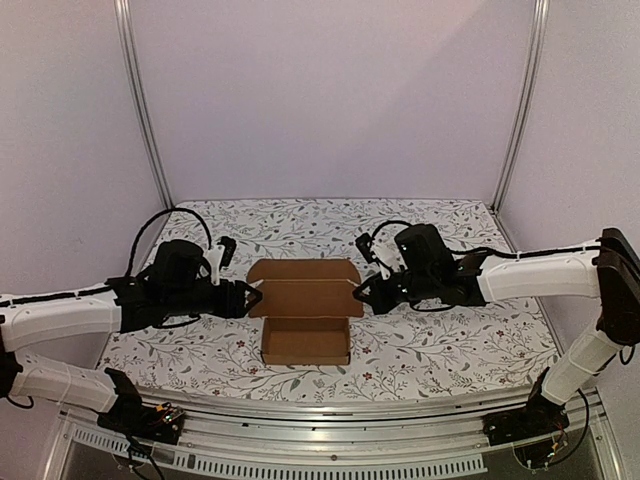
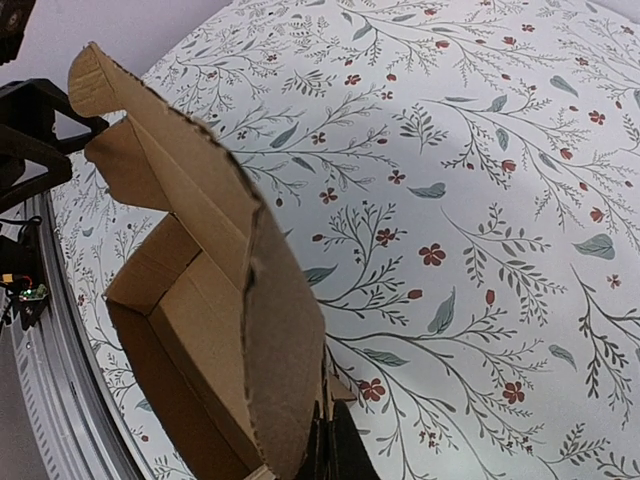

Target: Fold the paper box

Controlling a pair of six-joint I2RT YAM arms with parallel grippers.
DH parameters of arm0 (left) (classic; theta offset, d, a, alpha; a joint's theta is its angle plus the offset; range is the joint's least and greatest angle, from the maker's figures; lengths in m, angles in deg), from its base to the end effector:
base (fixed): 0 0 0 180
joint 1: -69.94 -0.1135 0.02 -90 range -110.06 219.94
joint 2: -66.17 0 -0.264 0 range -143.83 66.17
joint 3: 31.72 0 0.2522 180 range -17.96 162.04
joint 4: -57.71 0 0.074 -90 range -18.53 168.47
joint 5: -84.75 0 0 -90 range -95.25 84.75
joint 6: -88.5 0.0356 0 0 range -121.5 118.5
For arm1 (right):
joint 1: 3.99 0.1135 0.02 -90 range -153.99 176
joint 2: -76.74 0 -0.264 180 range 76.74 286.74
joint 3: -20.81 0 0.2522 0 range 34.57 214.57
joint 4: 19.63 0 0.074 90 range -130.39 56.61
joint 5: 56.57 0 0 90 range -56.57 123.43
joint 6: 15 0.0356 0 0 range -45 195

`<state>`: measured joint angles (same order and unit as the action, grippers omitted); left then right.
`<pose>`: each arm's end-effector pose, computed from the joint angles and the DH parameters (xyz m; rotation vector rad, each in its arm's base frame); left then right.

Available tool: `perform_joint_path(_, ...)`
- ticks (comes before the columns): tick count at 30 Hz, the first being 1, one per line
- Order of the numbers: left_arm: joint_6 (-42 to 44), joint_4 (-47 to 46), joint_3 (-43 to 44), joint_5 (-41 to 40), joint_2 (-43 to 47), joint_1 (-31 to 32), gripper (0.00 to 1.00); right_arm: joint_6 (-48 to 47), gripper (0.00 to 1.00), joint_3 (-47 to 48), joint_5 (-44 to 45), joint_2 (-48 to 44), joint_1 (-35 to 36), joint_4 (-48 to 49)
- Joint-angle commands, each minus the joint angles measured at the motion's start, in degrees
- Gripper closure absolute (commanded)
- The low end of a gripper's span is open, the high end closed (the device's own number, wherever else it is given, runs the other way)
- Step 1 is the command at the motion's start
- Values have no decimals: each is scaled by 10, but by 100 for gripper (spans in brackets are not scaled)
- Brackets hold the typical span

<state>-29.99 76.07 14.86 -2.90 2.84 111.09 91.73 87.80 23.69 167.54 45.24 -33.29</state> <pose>0.1742 -0.1542 0.2137 0.2754 2.2621 -0.7141 0.2181 0.2622 0.2093 -0.7489 2.2178 0.7954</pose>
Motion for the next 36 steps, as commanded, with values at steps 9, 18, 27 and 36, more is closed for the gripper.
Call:
perform_joint_path(9,16,-61,-8,-5,-50,3,57,11,100,-13,10,-23,9,13)
perform_joint_path(18,18,-68,-17,-12,-64,3,84,12,100,-2,41,-18,24,12)
perform_joint_path(27,6,-86,-14,-18,-91,8,100,19,100,5,83,-17,46,11)
perform_joint_path(36,2,-48,24,-99,-79,53,100,91,100,23,261,-11,117,3)
